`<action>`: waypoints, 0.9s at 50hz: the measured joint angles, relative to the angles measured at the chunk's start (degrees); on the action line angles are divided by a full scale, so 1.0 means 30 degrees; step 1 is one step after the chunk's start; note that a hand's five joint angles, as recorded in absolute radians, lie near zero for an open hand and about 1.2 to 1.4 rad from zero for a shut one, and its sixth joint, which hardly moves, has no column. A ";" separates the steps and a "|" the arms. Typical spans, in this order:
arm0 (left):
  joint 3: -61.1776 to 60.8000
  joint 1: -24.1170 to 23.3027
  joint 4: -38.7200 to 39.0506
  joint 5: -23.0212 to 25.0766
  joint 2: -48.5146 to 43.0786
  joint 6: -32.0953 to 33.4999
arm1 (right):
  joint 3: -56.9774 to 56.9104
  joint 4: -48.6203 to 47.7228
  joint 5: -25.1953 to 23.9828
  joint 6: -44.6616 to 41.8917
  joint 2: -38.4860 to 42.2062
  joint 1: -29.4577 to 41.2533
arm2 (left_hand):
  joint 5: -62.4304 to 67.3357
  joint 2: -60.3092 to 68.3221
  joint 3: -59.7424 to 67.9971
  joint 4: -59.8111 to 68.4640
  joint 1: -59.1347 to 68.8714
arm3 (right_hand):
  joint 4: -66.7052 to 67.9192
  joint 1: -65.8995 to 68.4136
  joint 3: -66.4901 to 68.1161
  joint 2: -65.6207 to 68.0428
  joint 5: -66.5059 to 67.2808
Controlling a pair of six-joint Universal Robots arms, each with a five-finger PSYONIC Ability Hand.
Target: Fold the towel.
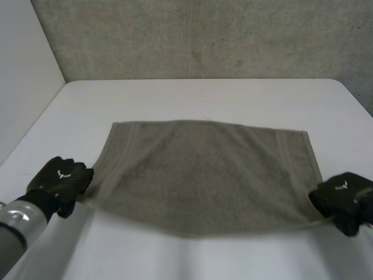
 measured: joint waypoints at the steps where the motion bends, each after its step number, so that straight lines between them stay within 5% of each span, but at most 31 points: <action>1: -0.0189 0.0244 -0.0522 0.0206 0.0553 0.0205 | 0.0238 0.0632 -0.0058 -0.0790 -0.0584 -0.0298 | 0.0000 0.0000 0.0000 0.0005 0.0000 | 0.0000 0.0000 0.0000 -0.0002 0.0000; 9: -0.0197 0.1474 -0.1337 0.2226 0.1561 0.0368 | -0.0162 0.0090 -0.1113 -0.1349 -0.1950 -0.2279 | 0.0000 0.0005 0.0002 0.0020 0.0000 | 0.0000 0.0000 0.0000 -0.0002 0.0000; 15: 0.1866 0.0648 0.1680 0.2631 -0.2070 -0.0727 | -0.2303 -0.3294 -0.1299 0.1082 0.1199 -0.1544 | 0.0000 0.0008 0.0005 0.0021 0.0002 | 0.0000 0.0000 0.0000 -0.0002 0.0000; 21: 0.6193 -0.1601 0.4933 0.0611 -0.7762 -0.2114 | -0.5594 -0.6912 0.0688 0.2328 0.5747 0.1043 | 0.0000 0.0009 0.0009 0.0024 0.0024 | 0.0000 0.0000 0.0000 0.0000 0.0122; 28: 1.2040 -0.3205 0.5883 -0.1312 -1.3060 -0.3163 | -0.9724 -0.9790 0.2911 0.3722 1.0152 0.2602 | 0.0002 0.0012 0.0011 0.0026 0.0029 | 0.0000 0.0000 0.0000 0.0000 0.0122; 45: 2.0099 -0.3809 0.5299 -0.2985 -1.8319 -0.4276 | -1.6986 -1.0535 0.4141 0.4310 1.5632 0.3872 | 0.0002 0.0014 0.0011 0.0027 0.0035 | 0.0000 0.0000 0.0000 -0.0002 0.0122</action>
